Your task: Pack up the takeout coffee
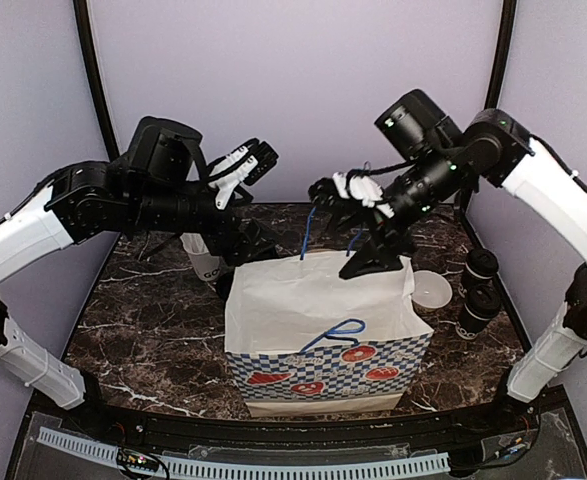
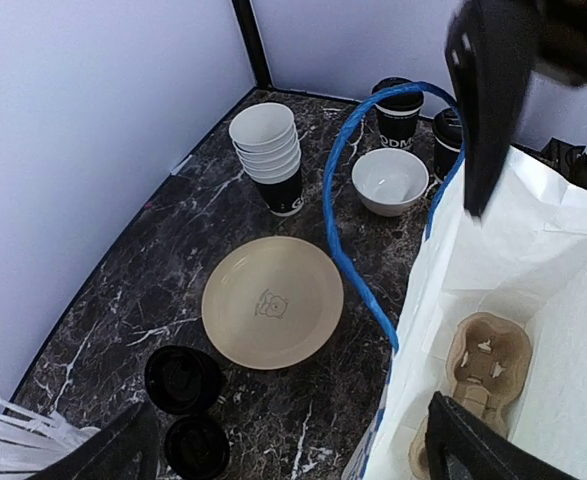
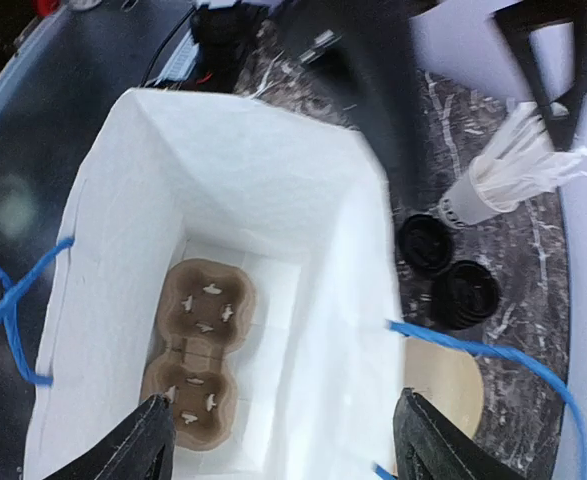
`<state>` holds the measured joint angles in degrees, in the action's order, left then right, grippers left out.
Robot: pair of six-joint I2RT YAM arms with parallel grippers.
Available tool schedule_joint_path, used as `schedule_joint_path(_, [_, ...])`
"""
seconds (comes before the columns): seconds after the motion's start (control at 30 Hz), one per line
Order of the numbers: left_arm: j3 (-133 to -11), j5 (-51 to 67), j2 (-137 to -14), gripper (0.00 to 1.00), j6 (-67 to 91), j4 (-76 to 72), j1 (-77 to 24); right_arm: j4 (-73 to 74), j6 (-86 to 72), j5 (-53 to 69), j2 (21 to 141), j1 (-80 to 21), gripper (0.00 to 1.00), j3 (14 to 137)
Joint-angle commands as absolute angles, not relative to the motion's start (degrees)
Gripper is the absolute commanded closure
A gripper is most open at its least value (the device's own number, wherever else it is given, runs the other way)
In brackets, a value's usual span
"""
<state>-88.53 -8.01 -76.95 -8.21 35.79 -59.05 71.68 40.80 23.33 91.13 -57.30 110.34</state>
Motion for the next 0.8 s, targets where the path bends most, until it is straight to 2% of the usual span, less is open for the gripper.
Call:
schedule_joint_path(0.0, [-93.56, -1.32, -80.98, 0.06, -10.38, 34.45, -57.04, 74.86, 44.95, 32.94, 84.46, -46.56, 0.25, 113.98])
schedule_joint_path(0.1, [-96.18, 3.6, -85.96, 0.07, -9.89, 33.38, -55.08, 74.26, 44.85, 34.78, 81.55, -38.82, 0.24, 112.49])
schedule_joint_path(0.37, [-101.19, 17.06, -93.4, 0.27, -11.57, 33.1, -51.71, 67.5, 40.44, 37.71, 75.82, -18.94, 0.26, 101.14])
schedule_joint_path(0.5, [-100.43, 23.27, -93.82, 0.36, -13.25, 33.11, -50.94, 65.37, 38.39, 37.32, 76.82, -9.12, 0.29, 93.71])
schedule_joint_path(0.63, [-100.03, 29.99, -93.73, 0.44, -13.89, 34.06, -50.72, 69.77, 39.06, 39.55, 81.89, 1.33, 0.36, 92.36])
schedule_joint_path(0.7, [-99.49, 32.5, -93.06, 0.5, -13.48, 34.28, -50.71, 71.44, 39.56, 34.69, 83.18, 3.71, 0.42, 91.62])
schedule_joint_path(0.77, [-98.94, 33.4, -92.48, 0.58, -13.1, 34.41, -50.71, 69.6, 38.7, 28.34, 82.09, 3.86, 0.43, 87.65])
